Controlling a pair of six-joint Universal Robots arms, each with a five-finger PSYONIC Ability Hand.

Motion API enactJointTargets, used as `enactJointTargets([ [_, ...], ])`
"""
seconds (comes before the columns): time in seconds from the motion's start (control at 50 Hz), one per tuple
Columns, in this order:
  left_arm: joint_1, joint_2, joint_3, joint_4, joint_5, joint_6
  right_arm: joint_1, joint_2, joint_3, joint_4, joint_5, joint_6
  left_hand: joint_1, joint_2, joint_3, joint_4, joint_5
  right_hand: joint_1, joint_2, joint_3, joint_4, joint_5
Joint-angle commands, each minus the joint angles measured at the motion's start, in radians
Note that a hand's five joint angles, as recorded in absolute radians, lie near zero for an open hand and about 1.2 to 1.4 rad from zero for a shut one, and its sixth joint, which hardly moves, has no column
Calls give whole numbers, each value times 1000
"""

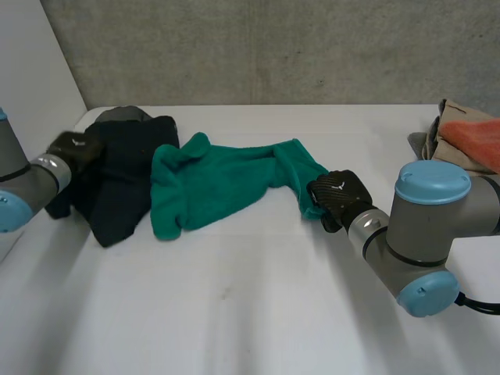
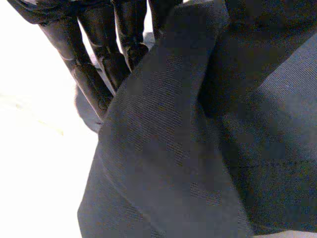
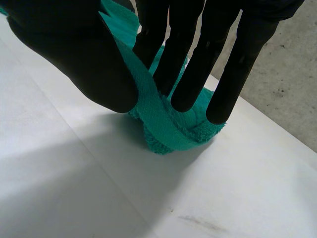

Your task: Fold the laundry.

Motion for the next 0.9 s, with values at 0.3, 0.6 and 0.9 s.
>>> enactJointTargets([
  [0.3, 40, -268, 767, 22, -320, -133, 0, -6, -4, 0, 3, -9, 225, 209, 221, 209, 255, 250, 210, 205, 198, 217],
  [0.6, -28, -122, 469, -98, -245, -112, 0, -23, -14, 5, 5, -9, -997, -1013, -1001, -1012, -966, 250, 210, 205, 198, 217],
  [0.9, -123, 255, -245, -121, 20, -132, -37, -63, -39, 58, 5, -9, -852, -869, -856, -868, -822, 250, 210, 205, 198, 217],
])
